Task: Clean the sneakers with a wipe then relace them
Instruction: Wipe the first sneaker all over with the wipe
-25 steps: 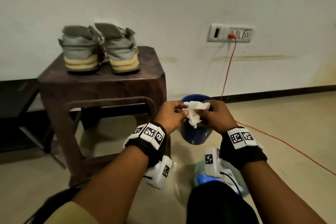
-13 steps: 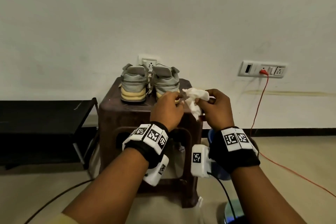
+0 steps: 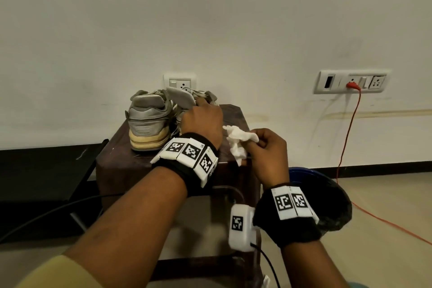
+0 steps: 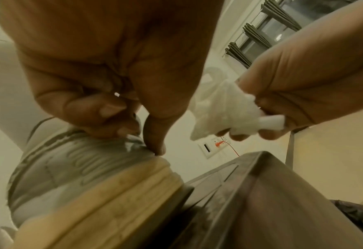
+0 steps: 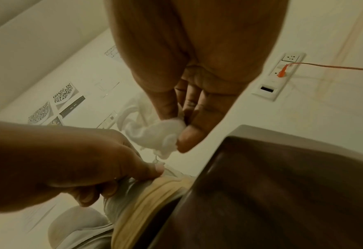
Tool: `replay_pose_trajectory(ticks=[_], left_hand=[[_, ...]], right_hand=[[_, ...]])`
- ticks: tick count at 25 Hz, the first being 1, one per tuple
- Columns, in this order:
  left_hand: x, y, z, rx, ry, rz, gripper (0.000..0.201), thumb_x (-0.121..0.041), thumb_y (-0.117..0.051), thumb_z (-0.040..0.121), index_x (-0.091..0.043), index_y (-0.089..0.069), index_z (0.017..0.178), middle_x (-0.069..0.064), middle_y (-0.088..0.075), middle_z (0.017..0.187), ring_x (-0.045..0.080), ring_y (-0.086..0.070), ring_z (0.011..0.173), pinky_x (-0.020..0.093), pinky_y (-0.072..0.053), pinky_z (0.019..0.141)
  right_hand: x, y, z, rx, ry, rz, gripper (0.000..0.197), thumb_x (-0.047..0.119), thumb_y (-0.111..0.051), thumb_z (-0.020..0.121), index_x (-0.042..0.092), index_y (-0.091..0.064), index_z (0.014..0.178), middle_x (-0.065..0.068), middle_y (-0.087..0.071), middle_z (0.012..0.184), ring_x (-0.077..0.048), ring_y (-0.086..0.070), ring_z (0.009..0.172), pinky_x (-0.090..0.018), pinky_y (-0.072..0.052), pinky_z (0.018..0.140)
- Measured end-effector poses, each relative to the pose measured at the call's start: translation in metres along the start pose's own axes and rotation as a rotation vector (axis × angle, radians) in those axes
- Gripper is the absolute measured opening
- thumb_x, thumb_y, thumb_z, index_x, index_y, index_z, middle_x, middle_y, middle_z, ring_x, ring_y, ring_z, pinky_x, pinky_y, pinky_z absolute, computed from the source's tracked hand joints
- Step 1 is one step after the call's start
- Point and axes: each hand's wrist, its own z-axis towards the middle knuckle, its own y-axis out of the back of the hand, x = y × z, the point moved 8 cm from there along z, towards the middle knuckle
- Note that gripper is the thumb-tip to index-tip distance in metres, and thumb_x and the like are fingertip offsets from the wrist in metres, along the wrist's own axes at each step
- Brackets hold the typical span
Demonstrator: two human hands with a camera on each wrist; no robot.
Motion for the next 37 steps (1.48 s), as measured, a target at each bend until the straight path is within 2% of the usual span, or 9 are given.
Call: replay_pose_trajectory(ticks=[8, 11, 13, 17, 21, 27, 29, 32, 37], left_hand=[[0.036, 0.015, -0.061, 0.101, -0.013, -0.247, 0.034, -0.028, -0.053, 0.081, -0.014, -0.056, 0.112, 0.008, -0.05, 0.121, 0.032, -0.057, 0.099, 0.037, -0.042, 0.075], [0.07, 0.023, -0.097, 0.112, -0.001, -0.298, 0.028, -0.022, -0.054, 0.081, -0.019, -0.055, 0.109, 0.002, -0.046, 0.127, 0.027, -0.056, 0.098, 0.036, -0.044, 0.075], [0.085, 0.028, -0.114, 0.106, 0.0, -0.274, 0.026, -0.022, -0.056, 0.081, -0.021, -0.054, 0.107, 0.002, -0.046, 0.127, 0.026, -0.056, 0.096, 0.034, -0.043, 0.073], [0.083, 0.037, -0.132, 0.099, 0.043, 0.061, 0.031, -0.03, -0.054, 0.084, -0.024, -0.054, 0.115, 0.003, -0.049, 0.12, 0.023, -0.059, 0.092, 0.031, -0.04, 0.062], [0.049, 0.037, -0.131, 0.109, 0.061, 0.231, 0.028, -0.03, -0.057, 0.081, -0.019, -0.06, 0.106, 0.005, -0.053, 0.113, 0.027, -0.049, 0.105, 0.037, -0.041, 0.083], [0.036, 0.031, -0.111, 0.041, 0.114, -0.277, 0.032, -0.039, -0.056, 0.086, -0.019, -0.043, 0.107, -0.004, -0.052, 0.083, 0.026, -0.058, 0.092, 0.04, -0.029, 0.096], [0.039, 0.035, -0.11, 0.011, 0.096, -0.337, 0.03, -0.038, -0.058, 0.087, -0.02, -0.047, 0.11, 0.001, -0.059, 0.088, 0.029, -0.058, 0.096, 0.039, -0.031, 0.096], [0.065, 0.039, -0.108, -0.024, 0.119, -0.522, 0.049, -0.041, -0.064, 0.08, -0.025, -0.053, 0.124, 0.006, -0.066, 0.117, 0.031, -0.059, 0.108, 0.043, -0.041, 0.095], [0.097, 0.014, -0.123, 0.013, 0.158, -0.862, 0.049, -0.041, -0.063, 0.068, -0.035, -0.058, 0.116, -0.01, -0.069, 0.112, 0.018, -0.063, 0.107, 0.049, -0.047, 0.095]], right_hand=[[-0.005, 0.033, 0.007, -0.256, -0.012, 0.037, 0.012, 0.021, -0.065, 0.075, 0.02, -0.071, 0.086, -0.002, -0.072, 0.08, -0.021, -0.069, 0.076, -0.045, -0.058, 0.069], [0.017, 0.05, -0.004, -0.343, 0.051, -0.097, 0.01, 0.02, -0.064, 0.079, 0.02, -0.072, 0.084, 0.002, -0.071, 0.08, -0.016, -0.066, 0.076, -0.034, -0.054, 0.072], [0.028, 0.046, -0.013, -0.296, 0.087, -0.207, 0.011, 0.015, -0.062, 0.081, 0.017, -0.072, 0.086, 0.002, -0.071, 0.081, -0.014, -0.065, 0.077, -0.028, -0.051, 0.072], [0.033, 0.029, -0.029, -0.145, 0.131, -0.339, 0.016, 0.01, -0.063, 0.083, 0.016, -0.072, 0.094, 0.001, -0.072, 0.088, -0.013, -0.066, 0.082, -0.028, -0.053, 0.075], [0.034, 0.026, -0.033, -0.143, 0.138, -0.385, 0.017, 0.009, -0.062, 0.082, 0.019, -0.071, 0.094, 0.002, -0.072, 0.089, -0.013, -0.065, 0.081, -0.027, -0.052, 0.075], [0.034, 0.023, -0.023, -0.135, 0.152, -0.366, 0.018, 0.008, -0.062, 0.081, 0.017, -0.071, 0.094, 0.002, -0.071, 0.09, -0.011, -0.064, 0.082, -0.023, -0.051, 0.076], [0.035, 0.031, -0.02, -0.166, 0.147, -0.271, 0.02, 0.003, -0.061, 0.08, 0.016, -0.071, 0.092, 0.004, -0.07, 0.087, -0.009, -0.063, 0.08, -0.021, -0.052, 0.076], [0.05, 0.053, -0.022, -0.288, 0.248, -0.216, 0.021, 0.002, -0.059, 0.081, 0.016, -0.07, 0.091, 0.007, -0.067, 0.084, -0.007, -0.062, 0.079, -0.02, -0.051, 0.071], [0.073, 0.054, -0.044, -0.307, 0.533, -0.381, 0.026, 0.0, -0.056, 0.08, 0.008, -0.069, 0.1, -0.005, -0.071, 0.099, -0.015, -0.065, 0.09, -0.032, -0.055, 0.077]])
